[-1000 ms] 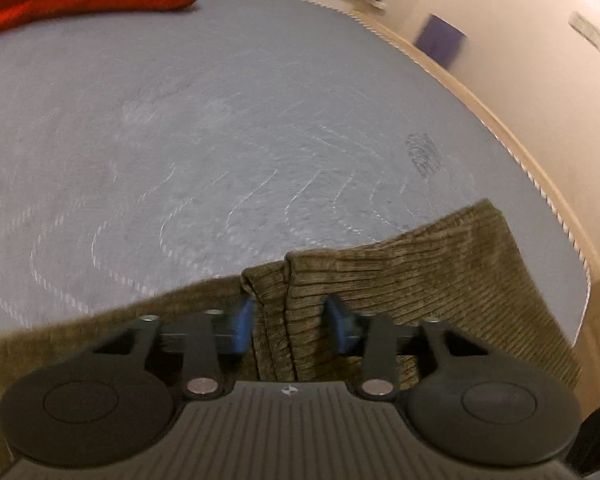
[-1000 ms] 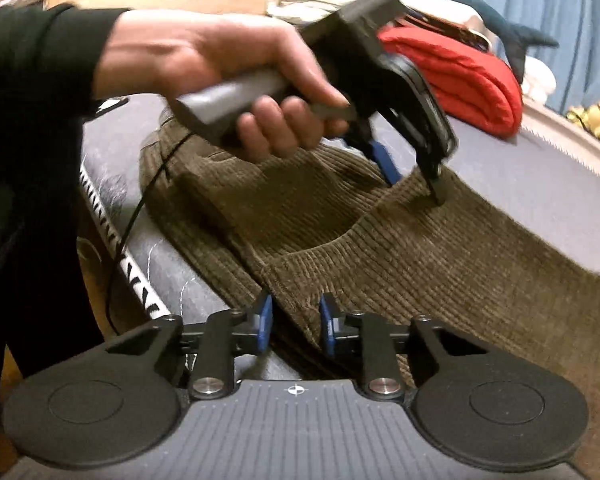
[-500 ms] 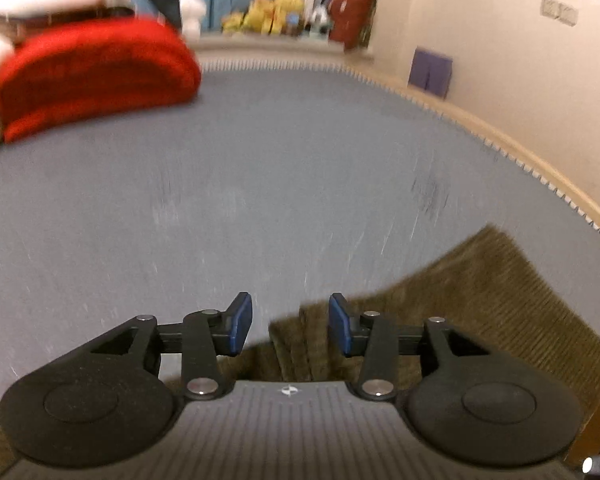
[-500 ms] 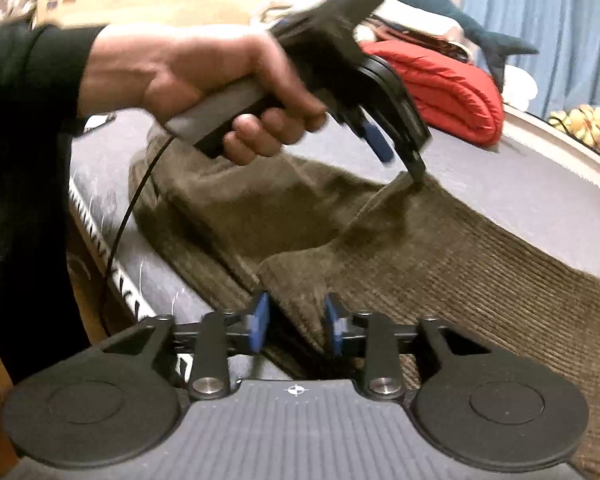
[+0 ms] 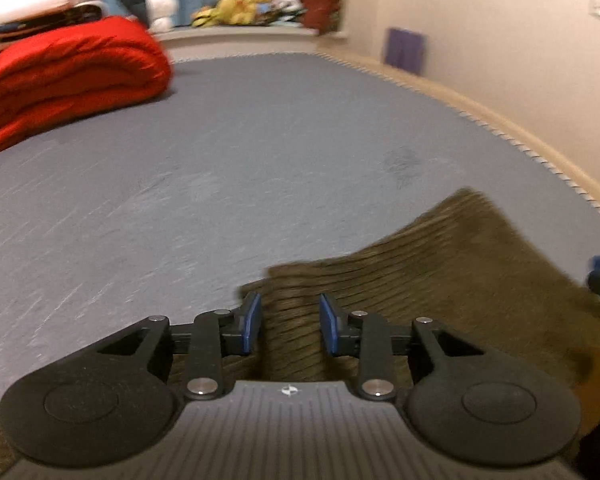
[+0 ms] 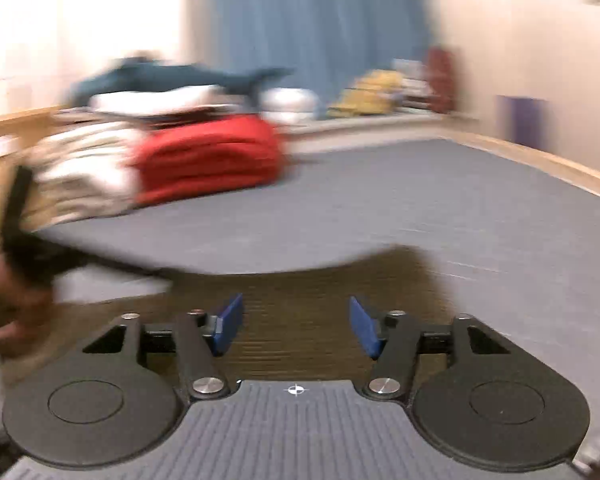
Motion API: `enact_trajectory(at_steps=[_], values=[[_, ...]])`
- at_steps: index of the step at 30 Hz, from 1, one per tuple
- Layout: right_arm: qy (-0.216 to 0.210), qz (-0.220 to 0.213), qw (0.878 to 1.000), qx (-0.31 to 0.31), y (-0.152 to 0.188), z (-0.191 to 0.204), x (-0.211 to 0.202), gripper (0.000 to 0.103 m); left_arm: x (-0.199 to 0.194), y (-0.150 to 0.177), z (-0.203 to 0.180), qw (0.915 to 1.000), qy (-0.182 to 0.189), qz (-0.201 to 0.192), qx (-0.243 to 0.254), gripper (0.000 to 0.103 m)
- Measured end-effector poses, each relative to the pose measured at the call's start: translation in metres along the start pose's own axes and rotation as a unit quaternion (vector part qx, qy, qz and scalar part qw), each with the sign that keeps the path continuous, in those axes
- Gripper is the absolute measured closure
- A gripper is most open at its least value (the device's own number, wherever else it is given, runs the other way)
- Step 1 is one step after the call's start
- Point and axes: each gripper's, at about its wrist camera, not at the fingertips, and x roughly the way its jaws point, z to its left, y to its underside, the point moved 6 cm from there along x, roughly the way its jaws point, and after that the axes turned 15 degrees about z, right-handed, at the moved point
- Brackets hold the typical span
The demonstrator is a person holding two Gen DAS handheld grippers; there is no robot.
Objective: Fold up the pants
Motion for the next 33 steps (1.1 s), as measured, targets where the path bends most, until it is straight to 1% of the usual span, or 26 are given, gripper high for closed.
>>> enact_trajectory(at_steps=[1,3,5,7,9,11,14,19,22,23,25,27,28,29,30,31,32,33], values=[[0.034,0.005,0.999,0.025,0.001,-0.016,0.002,0.038,-0.001,-0.001,0.004,0.9999,-0.005,-0.002,-0.010,0.067],[0.090,0.020,0.993,0.078,0.006,-0.047,0.006,0.036,-0.010,-0.003,0.009,0.9995,-0.008,-0.018,-0.023,0.067],[0.123,0.041,0.984,0.123,0.011,-0.073,0.012,0.034,-0.023,-0.005,0.010,0.9987,-0.006,-0.041,-0.029,0.067],[0.133,0.058,0.978,0.152,0.016,-0.089,0.019,0.029,-0.034,-0.008,0.007,0.9978,0.002,-0.060,-0.029,0.067],[0.130,0.081,0.973,0.172,0.022,-0.097,0.027,0.027,-0.041,-0.010,0.001,0.9972,0.006,-0.071,-0.020,0.067],[0.113,0.101,0.970,0.192,0.027,-0.101,0.038,0.026,-0.045,-0.009,-0.007,0.9970,0.006,-0.077,-0.011,0.067],[0.101,0.113,0.966,0.210,0.028,-0.101,0.046,0.024,-0.042,-0.007,-0.013,0.9974,0.014,-0.070,-0.009,0.067],[0.079,0.129,0.967,0.207,0.028,-0.097,0.055,0.024,-0.036,-0.006,-0.015,0.9980,0.023,-0.057,-0.012,0.066],[0.064,0.144,0.967,0.200,0.023,-0.091,0.062,0.023,-0.035,-0.008,-0.012,0.9970,0.053,-0.046,-0.032,0.066],[0.061,0.145,0.967,0.199,0.025,-0.092,0.055,0.022,-0.036,-0.008,-0.012,0.9966,0.058,-0.043,-0.040,0.067],[0.058,0.146,0.966,0.203,0.024,-0.093,0.054,0.026,-0.040,-0.007,-0.015,0.9960,0.068,-0.045,-0.038,0.066],[0.047,0.145,0.968,0.200,0.024,-0.089,0.055,0.046,-0.042,-0.006,-0.021,0.9969,0.059,-0.048,-0.021,0.066],[0.043,0.144,0.969,0.197,0.026,-0.086,0.054,0.046,-0.042,-0.007,-0.024,0.9971,0.057,-0.049,-0.014,0.066],[0.050,0.141,0.971,0.186,0.026,-0.083,0.052,0.052,-0.042,-0.007,-0.026,0.9970,0.057,-0.051,-0.007,0.066],[0.053,0.138,0.974,0.174,0.025,-0.080,0.051,0.060,-0.042,-0.007,-0.028,0.9970,0.057,-0.053,-0.003,0.066],[0.054,0.134,0.976,0.164,0.022,-0.077,0.050,0.063,-0.042,-0.008,-0.029,0.9970,0.057,-0.052,-0.003,0.066],[0.053,0.128,0.977,0.160,0.021,-0.075,0.047,0.069,-0.041,-0.008,-0.029,0.9969,0.060,-0.052,-0.005,0.066],[0.052,0.121,0.979,0.154,0.019,-0.072,0.044,0.072,-0.040,-0.009,-0.029,0.9964,0.068,-0.049,-0.010,0.066]])
